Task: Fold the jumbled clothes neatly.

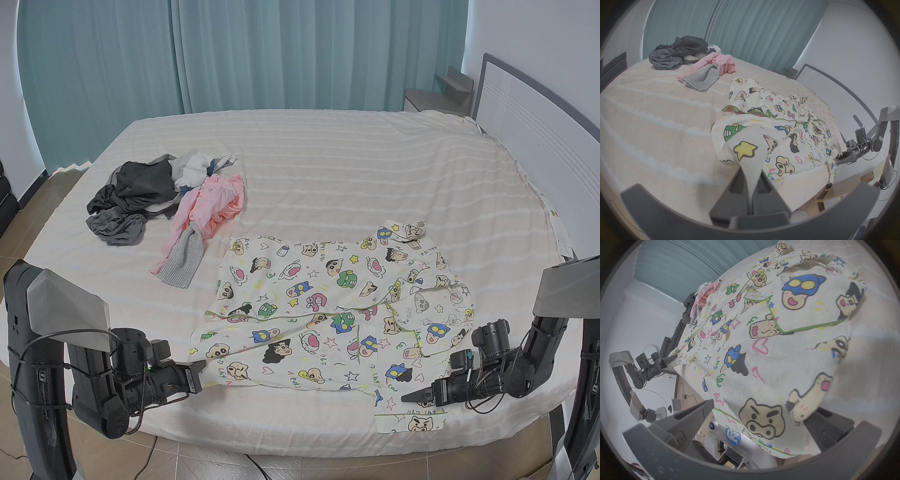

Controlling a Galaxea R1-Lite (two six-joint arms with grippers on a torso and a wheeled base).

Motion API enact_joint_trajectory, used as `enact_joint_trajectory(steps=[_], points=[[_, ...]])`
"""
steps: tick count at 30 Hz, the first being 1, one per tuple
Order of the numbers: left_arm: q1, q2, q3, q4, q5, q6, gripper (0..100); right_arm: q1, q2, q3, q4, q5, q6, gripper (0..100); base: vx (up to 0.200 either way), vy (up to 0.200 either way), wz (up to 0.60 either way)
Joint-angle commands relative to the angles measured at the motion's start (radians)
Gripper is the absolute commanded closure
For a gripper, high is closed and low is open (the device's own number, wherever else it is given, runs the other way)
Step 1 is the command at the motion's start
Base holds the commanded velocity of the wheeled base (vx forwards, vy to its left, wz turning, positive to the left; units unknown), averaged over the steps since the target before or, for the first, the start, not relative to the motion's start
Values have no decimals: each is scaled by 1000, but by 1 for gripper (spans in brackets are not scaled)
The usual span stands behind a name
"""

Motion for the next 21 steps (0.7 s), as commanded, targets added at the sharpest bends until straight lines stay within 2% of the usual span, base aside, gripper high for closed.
enact_joint_trajectory(steps=[1,8,12,13,17,21], points=[[-1,-10,2,-18,0,1,100,35,20,-11,0,1,1,0,0,0,0],[-1,-13,5,-18,0,1,100,56,40,-51,-1,-6,7,0,0,0,0],[-1,-15,8,-18,0,1,100,58,65,-65,-1,-55,8,0,0,0,0],[-1,-15,8,-18,0,1,100,61,65,-63,-1,-66,7,100,0,0,0],[-1,-15,14,-18,0,4,100,66,65,-60,-1,-118,5,100,0,0,0],[-3,-21,32,-18,-1,8,100,67,46,-45,0,-126,-1,100,0,0,0]])
